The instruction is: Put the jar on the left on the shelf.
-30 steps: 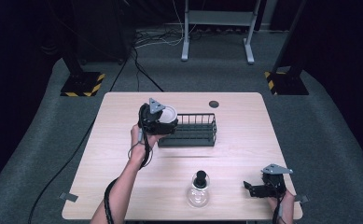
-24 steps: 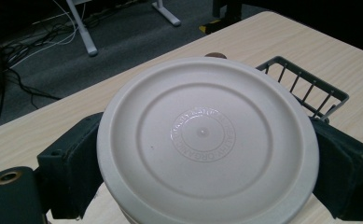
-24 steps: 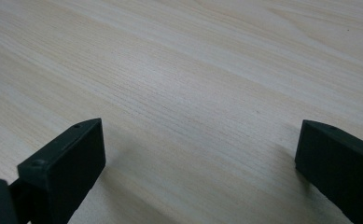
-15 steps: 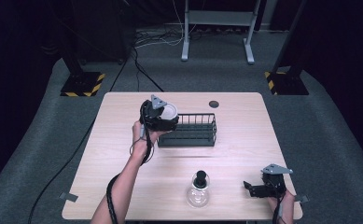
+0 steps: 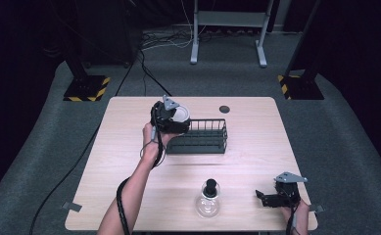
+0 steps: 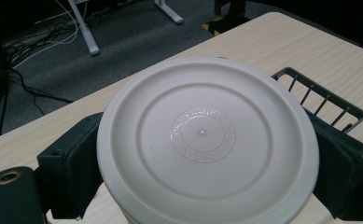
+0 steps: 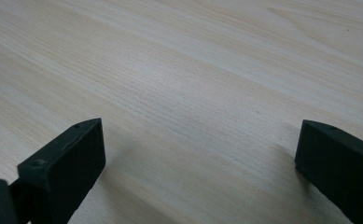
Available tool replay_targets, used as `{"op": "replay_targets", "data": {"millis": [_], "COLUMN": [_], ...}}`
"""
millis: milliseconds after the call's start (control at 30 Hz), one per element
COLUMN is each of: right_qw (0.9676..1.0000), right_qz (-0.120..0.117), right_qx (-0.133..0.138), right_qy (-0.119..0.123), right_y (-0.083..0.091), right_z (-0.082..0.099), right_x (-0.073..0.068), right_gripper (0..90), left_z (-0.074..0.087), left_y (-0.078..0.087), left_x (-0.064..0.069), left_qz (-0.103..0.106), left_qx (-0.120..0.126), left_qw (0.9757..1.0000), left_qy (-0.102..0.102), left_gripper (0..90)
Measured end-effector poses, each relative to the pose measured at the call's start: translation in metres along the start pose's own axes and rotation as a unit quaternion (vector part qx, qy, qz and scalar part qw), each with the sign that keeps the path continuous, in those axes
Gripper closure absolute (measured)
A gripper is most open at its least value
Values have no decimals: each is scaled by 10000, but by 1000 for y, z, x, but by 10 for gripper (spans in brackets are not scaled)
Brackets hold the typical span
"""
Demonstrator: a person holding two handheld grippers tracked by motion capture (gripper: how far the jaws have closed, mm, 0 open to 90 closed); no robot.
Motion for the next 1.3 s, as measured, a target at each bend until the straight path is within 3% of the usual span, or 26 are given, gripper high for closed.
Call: {"op": "replay_targets", "data": {"millis": [533, 1300], "right_qw": [10000, 10000], "right_qz": [-5, -12], "right_qx": [1, 3], "right_qy": [-4, 0], "right_y": [0, 0], "right_z": [0, 0], "right_x": [0, 0], "right_gripper": [7, 7], "left_z": [0, 4], "left_y": [-23, -41], "left_x": [0, 0], "left_qz": [46, 69], "left_qx": [-192, -411], "left_qw": [9998, 9991], "left_qy": [81, 126], "left_gripper": [97, 97]}}
Point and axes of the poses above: each handheld gripper's, and its own axes: y roughly backward along the jaws, z roughly out of its underside, x roughly to its right, the point moved 8 cm from there along -y, roughly forward along the jaws, and after that the axes turned 15 degrees about -x, right-handed, at the moved point
